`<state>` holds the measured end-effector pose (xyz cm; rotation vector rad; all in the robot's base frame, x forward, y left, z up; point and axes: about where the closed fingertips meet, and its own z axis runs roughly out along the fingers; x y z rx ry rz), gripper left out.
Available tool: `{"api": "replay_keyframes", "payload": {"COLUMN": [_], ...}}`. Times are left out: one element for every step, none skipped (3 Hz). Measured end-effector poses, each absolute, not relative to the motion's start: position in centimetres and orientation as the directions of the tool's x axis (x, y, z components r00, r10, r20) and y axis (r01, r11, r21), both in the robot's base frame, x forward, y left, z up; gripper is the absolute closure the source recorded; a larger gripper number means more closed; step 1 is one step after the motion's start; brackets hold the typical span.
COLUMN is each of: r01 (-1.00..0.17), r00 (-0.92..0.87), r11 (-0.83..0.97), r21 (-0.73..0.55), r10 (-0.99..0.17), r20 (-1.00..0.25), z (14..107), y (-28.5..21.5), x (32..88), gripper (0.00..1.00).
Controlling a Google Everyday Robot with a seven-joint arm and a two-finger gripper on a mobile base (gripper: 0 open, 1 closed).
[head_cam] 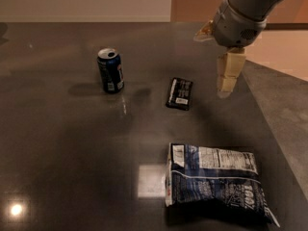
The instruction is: Pick rxbar chocolate
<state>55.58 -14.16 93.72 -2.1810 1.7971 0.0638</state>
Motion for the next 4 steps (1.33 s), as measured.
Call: {"api": "replay_keyframes", "payload": {"r01": [-0.934, -0.885, -0.818, -0.747], "r00": [0.341, 0.458, 0.572, 0.664], "r11": [-0.298, -0.421, -0.549, -0.650], "r21": [-0.199, -0.199, -0.172, -0.142], "r10": [-0.910, -0.864, -0.806, -0.742], "r20": [-0.238, -0.207, -0.150, -0.096], "z": [92.2, 90.5, 88.4, 86.8], "y": [-12.6, -11.8, -11.6, -11.8], "x": [57.5, 58.7, 59.3, 59.9], "gripper": [0.00, 0.00, 0.00, 0.00]}}
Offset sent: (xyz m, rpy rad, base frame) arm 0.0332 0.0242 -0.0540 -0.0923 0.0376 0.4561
